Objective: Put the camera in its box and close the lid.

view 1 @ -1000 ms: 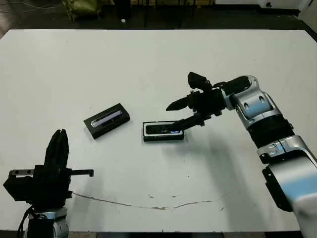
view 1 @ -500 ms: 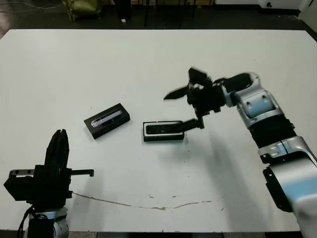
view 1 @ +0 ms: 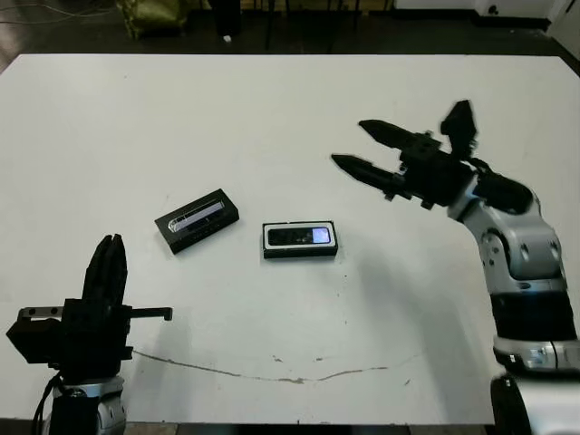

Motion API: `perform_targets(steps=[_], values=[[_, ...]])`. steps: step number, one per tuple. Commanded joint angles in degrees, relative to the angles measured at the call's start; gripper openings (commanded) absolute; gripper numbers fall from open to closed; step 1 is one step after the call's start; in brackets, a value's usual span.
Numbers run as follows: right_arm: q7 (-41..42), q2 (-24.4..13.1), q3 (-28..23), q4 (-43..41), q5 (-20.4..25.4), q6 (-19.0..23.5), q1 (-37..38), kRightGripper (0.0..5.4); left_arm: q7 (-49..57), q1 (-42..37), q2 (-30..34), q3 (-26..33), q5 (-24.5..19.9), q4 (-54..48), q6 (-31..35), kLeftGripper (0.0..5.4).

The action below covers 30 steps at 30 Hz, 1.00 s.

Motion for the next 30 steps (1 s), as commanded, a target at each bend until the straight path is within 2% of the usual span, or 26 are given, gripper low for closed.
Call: perform_targets(steps=[1, 4, 8, 12, 17, 22, 30], values=[[-4.5, -0.4, -1.6, -6.0, -2.0, -3.7, 9.2, 1.58, -0.5, 0.6, 1.0, 0.7, 0.1, 0.1, 1.1, 0.00], [-8.2, -0.1, -3.0, -11.3, -2.5, -6.2, 17.5, 0.92, 0.1, 0.5, 1.2, 1.2, 0.8, -1.2, 2.4, 0.00], [-13.5, 2.8, -5.0, -18.8, -1.5, -8.8, 29.5, 0.02, 0.3, -0.7, 2.0, 2.3, 2.4, -2.2, 2.9, 0.00], [-16.3, 5.6, -6.4, -21.4, 0.3, -12.5, 36.8, 0.02, 0.2, -2.4, 3.1, 3.3, 2.4, -3.5, 5.0, 0.00], [-21.9, 8.0, -5.2, -25.3, -1.3, -11.8, 42.1, 0.02, -1.8, -5.4, 5.6, 4.5, 1.0, -4.0, 6.3, 0.00], [-25.9, 8.9, -3.6, -25.5, -4.3, -11.7, 43.5, 0.02, -4.7, -8.1, 9.4, 5.8, -1.9, -5.0, 10.7, 0.00], [-26.9, 9.2, -2.7, -22.0, -4.2, -14.2, 42.7, 0.02, -6.7, -12.9, 15.4, 7.6, -3.2, -7.1, 20.7, 0.00]])
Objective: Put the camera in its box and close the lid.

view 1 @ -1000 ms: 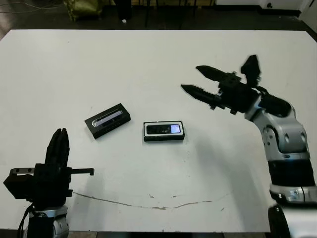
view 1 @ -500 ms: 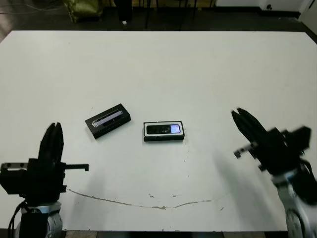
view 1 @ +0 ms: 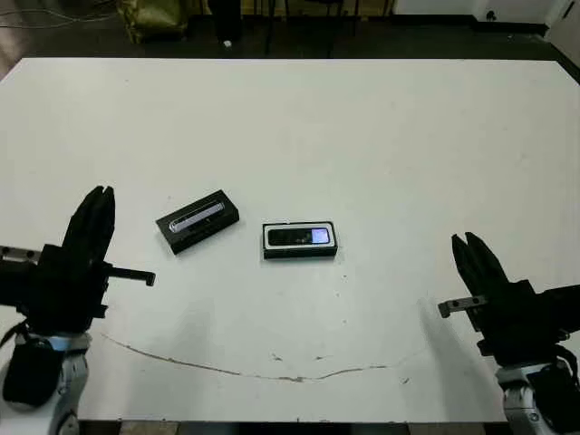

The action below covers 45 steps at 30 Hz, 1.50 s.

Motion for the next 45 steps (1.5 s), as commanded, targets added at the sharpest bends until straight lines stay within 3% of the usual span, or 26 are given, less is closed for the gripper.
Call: perform_targets(steps=[1, 4, 8, 20, 27, 32, 45], values=[[-0.1, -0.5, -0.1, 2.0, -0.3, -0.8, -0.3, 0.02, -0.7, -1.8, 3.2, 0.7, 0.1, -1.1, 5.8, 0.00], [-0.5, -0.5, -0.1, 1.7, 0.0, 0.2, -0.4, 0.00, -1.9, -3.8, 7.6, 0.8, 0.7, -3.4, 13.1, 0.09], [-0.3, -0.6, 0.0, 1.9, 0.1, -0.3, -0.7, 0.00, -10.7, -7.9, 16.7, 0.5, -2.1, -2.5, 20.1, 0.84], [0.3, -0.6, 0.1, 2.0, 1.4, -0.5, -0.6, 0.00, -26.2, -19.3, 22.0, -7.4, -2.0, 15.6, 16.1, 3.66], [0.1, -0.8, 0.3, 2.2, 1.1, -0.7, -0.5, 0.00, -29.9, -22.1, 21.3, -8.4, -3.0, 21.4, 15.8, 5.29], [1.0, -0.9, 0.4, 3.6, 1.2, -2.4, -0.8, 0.00, -31.1, -22.8, 21.1, -8.8, -3.1, 24.6, 15.4, 5.38], [0.7, -1.0, 0.7, 3.3, 1.7, -0.8, -0.6, 0.00, -34.2, -25.9, 21.5, -10.5, -1.8, 32.2, 14.1, 5.38]])
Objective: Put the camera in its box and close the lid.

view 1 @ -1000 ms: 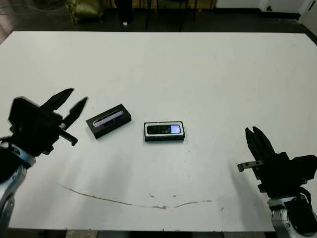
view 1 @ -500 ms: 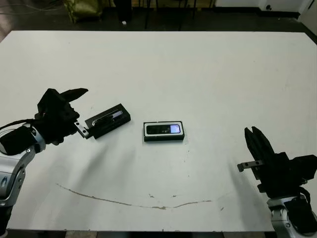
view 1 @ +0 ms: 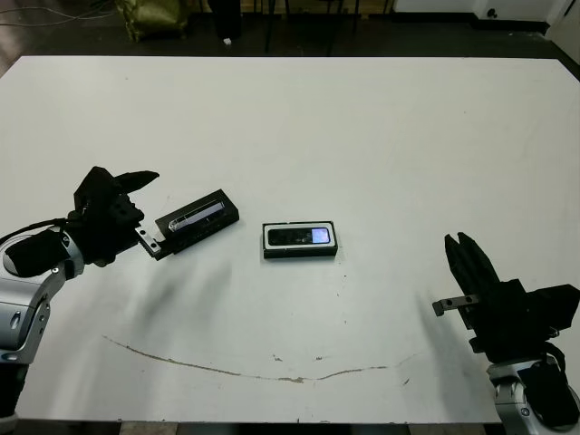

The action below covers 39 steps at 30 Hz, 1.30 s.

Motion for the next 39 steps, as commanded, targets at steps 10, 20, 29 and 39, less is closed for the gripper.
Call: perform_targets(steps=[10, 20, 29, 39], values=[[0.5, -0.6, 0.0, 1.2, 1.2, -0.1, 0.0, 0.00, -3.3, -4.8, -0.4, -2.8, 1.1, 8.8, 0.7, 5.38], [-0.2, -0.9, -0.1, 0.2, 1.3, 1.7, 0.2, 0.00, -5.7, -7.7, -0.9, -4.7, 1.9, 14.9, 1.5, 5.38], [-0.4, -0.6, -0.1, 0.4, 1.6, 1.6, 0.6, 0.00, -7.6, -8.5, -0.3, -7.3, 5.5, 17.7, -1.0, 5.38], [-0.7, -0.4, 0.3, 0.8, 1.5, 0.8, 1.0, 0.00, -11.9, -9.1, -0.3, -7.9, 6.1, 20.2, -3.3, 5.38]])
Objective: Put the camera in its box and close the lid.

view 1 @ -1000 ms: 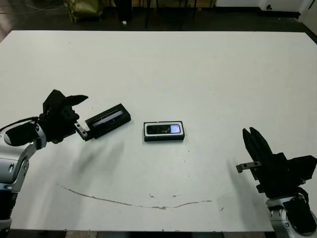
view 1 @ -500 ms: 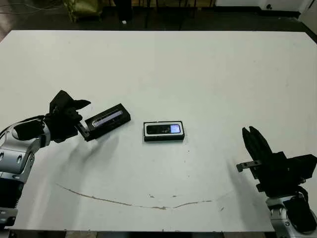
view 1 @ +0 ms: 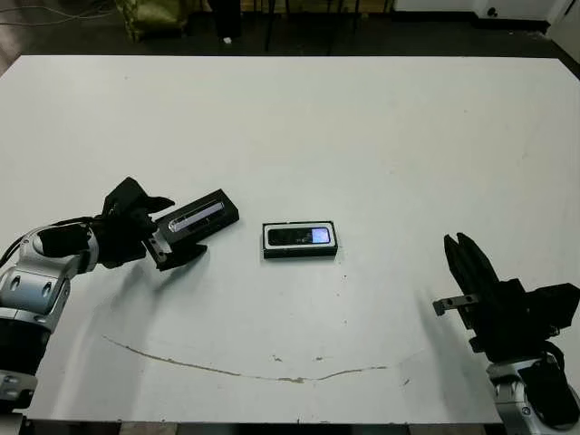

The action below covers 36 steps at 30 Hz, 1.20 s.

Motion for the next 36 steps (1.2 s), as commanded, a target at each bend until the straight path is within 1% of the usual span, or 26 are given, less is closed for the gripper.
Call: perform_targets(steps=[1, 4, 7, 11, 14, 16, 19, 22, 26, 28, 29, 31, 36], values=[[0.2, 0.0, 0.0, 0.8, 0.4, 0.3, 0.9, 0.00, -0.8, -0.2, 0.5, -0.9, 1.1, 1.0, 0.1, 5.38], [-0.2, -0.2, 0.0, 0.3, 0.1, 0.7, 1.1, 0.00, 0.7, 0.2, 0.7, -1.1, 2.5, 0.2, 0.4, 5.38], [-0.4, -0.2, 0.0, -0.3, 0.2, 1.3, 1.4, 0.00, 2.2, 0.8, 0.3, -1.0, 3.5, 0.1, -0.9, 5.38], [0.0, -0.3, 0.0, 0.0, 0.0, 0.2, 1.7, 0.00, 4.2, 1.7, -0.5, -0.3, 3.0, -0.7, 0.3, 5.38], [-0.3, -0.3, 0.1, -0.4, 0.1, 0.9, 1.7, 0.00, 4.6, 2.3, -0.6, -0.5, 2.8, -1.1, 0.3, 5.38], [0.1, -0.2, 0.1, 0.0, 0.6, 0.4, 1.6, 0.00, 5.1, 2.8, -0.5, -0.8, 2.9, -2.0, 0.8, 5.38], [-0.4, 0.0, 0.2, -0.2, 0.3, 0.7, 1.8, 0.00, 5.5, 3.3, -0.4, -1.2, 3.2, -2.9, 1.5, 4.99], [-0.9, -0.2, 0.3, -1.3, 0.1, 1.7, 2.2, 0.00, 5.4, 3.7, -0.4, -1.4, 3.1, -3.5, 1.6, 4.30], [0.1, -0.4, 0.0, 0.1, 0.7, -0.1, 1.8, 0.00, 3.0, 3.2, 0.5, -2.4, 3.2, -3.0, 0.9, 3.33], [-0.7, -0.5, 0.0, -0.4, -0.2, 0.8, 1.9, 0.00, 0.4, 2.4, 1.0, -3.0, 2.5, -2.3, 1.6, 2.86], [-0.5, -0.5, 0.0, -0.2, -0.2, 0.3, 1.8, 0.00, -1.1, 1.9, 1.3, -3.5, 2.4, -1.9, 2.3, 2.66], [-0.5, -0.5, 0.1, -0.2, -0.3, 0.2, 1.7, 0.00, -4.5, 0.7, 2.1, -4.5, 2.2, -0.7, 2.5, 2.45], [-1.2, -0.2, 0.3, -1.0, -0.2, 1.3, 1.9, 0.00, -9.5, -1.7, 3.6, -6.4, 2.9, 1.2, 2.5, 2.43]])
